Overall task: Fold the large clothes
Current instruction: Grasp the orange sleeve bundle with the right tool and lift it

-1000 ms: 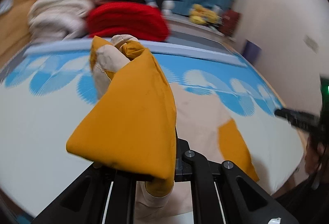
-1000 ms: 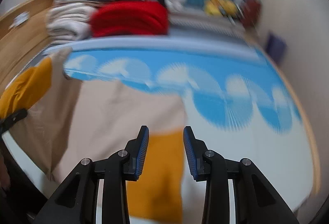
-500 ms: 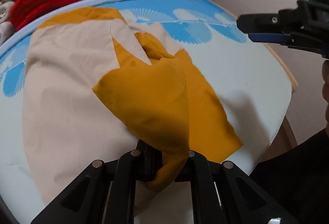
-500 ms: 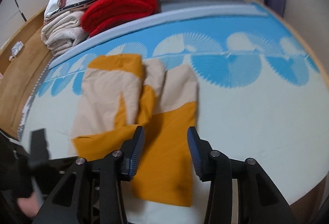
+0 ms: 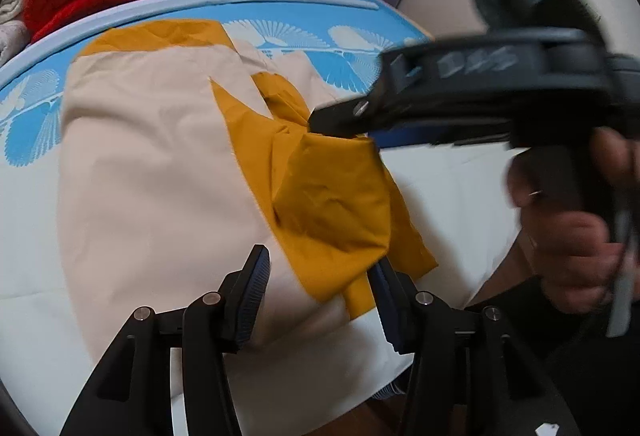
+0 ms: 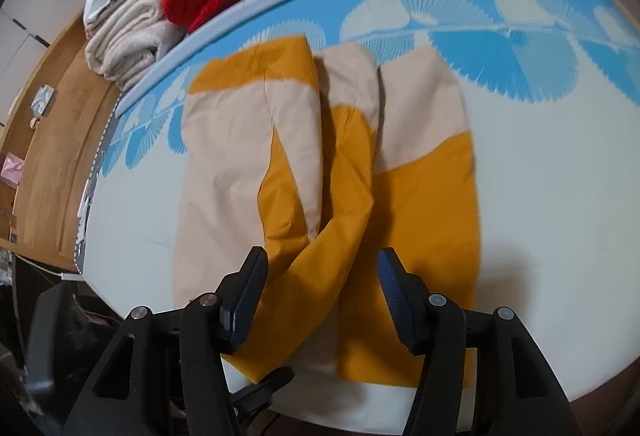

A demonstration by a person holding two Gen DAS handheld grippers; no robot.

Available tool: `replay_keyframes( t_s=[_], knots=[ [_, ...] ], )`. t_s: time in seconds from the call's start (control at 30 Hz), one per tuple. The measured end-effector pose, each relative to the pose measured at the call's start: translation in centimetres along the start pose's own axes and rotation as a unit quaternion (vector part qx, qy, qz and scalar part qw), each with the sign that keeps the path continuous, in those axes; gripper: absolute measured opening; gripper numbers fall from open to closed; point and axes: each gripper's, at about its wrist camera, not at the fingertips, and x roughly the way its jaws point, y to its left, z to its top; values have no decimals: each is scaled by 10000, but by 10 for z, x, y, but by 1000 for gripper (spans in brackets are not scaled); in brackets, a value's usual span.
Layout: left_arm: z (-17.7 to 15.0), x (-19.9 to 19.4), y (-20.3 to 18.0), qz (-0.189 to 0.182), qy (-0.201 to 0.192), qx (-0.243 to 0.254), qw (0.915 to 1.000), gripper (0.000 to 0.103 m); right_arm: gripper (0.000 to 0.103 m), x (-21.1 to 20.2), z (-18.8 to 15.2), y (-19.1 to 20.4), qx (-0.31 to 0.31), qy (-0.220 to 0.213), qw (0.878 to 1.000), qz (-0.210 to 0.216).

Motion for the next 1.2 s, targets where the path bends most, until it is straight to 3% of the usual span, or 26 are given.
replay_keyframes(
  t_s=[0.27, 0.43, 0.57, 0.63, 0.67, 0.7, 0.77, 0.83, 0.9, 0.93, 1.03, 1.1, 1.2],
  knots=[
    [-7, -48, 38, 21, -276, -453, 9986, 51, 63, 35, 5, 7, 385, 427, 9980, 274],
    [-21, -55, 82, 405, -99, -1038, 9937, 51, 65, 60, 5, 17, 173, 772, 9967, -189],
    [-33, -54, 118, 742, 173, -1554, 9849, 51, 63, 82, 0, 25, -213, 1121, 9908, -733],
    [-36, -51, 136, 810, 291, -1893, 9781, 51, 43, 82, 1, 36, -491, 1021, 9899, -849],
    [-38, -52, 142, 818, 327, -2053, 9747, 51, 20, 78, 2, 44, -647, 893, 9901, -870],
    [-39, -52, 150, 796, 343, -2261, 9702, 51, 16, 75, 2, 48, -720, 805, 9903, -870],
    [-40, -55, 156, 736, 317, -2494, 9651, 51, 12, 53, 6, 65, -1024, 362, 9919, -662],
    [-40, -59, 159, 687, 250, -2609, 9626, 51, 11, 15, 8, 80, -1321, -334, 9905, -177],
    [-37, -64, 158, 637, 113, -2650, 9621, 51, 11, -25, 6, 89, -1513, -937, 9836, 301],
    [-36, -68, 156, 602, 18, -2649, 9624, 51, 11, -53, -3, 91, -1696, -1392, 9746, 453],
    [-24, -77, 149, 399, -199, -2591, 9648, 51, 11, -93, -21, 78, -1876, -1991, 9612, 358],
    [-18, -74, 140, 231, -164, -2455, 9690, 51, 11, -96, -26, 57, -1732, -1927, 9658, 61],
    [-13, -58, 124, -1, 113, -2159, 9764, 51, 11, -59, -23, 2, -1089, -988, 9874, -585]
  ],
)
